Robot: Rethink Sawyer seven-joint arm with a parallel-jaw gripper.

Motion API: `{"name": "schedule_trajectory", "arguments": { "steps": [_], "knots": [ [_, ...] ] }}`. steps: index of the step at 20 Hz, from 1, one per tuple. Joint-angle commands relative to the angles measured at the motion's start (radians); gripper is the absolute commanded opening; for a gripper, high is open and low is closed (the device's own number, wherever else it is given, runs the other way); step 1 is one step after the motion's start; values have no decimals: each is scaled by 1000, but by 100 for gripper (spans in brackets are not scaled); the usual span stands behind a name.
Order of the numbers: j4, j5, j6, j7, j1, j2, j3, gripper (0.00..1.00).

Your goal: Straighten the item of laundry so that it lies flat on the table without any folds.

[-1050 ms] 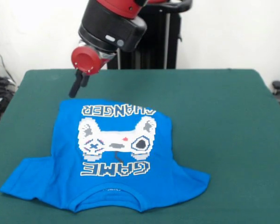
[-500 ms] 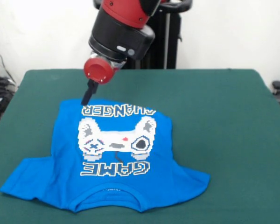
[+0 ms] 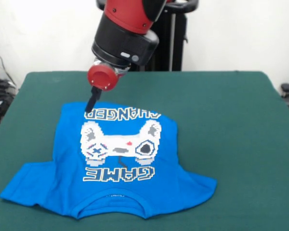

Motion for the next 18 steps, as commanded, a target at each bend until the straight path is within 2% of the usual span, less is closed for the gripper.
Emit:
{"name": "schedule_trajectory", "arguments": {
  "steps": [1, 8, 18],
  "knots": [
    [96, -47, -64, -142, -5, 32, 142, 100],
    [94, -59, -80, -126, -4, 40, 148, 100],
    [79, -54, -115, -42, 48, 81, 115, 100]
  ]
}}
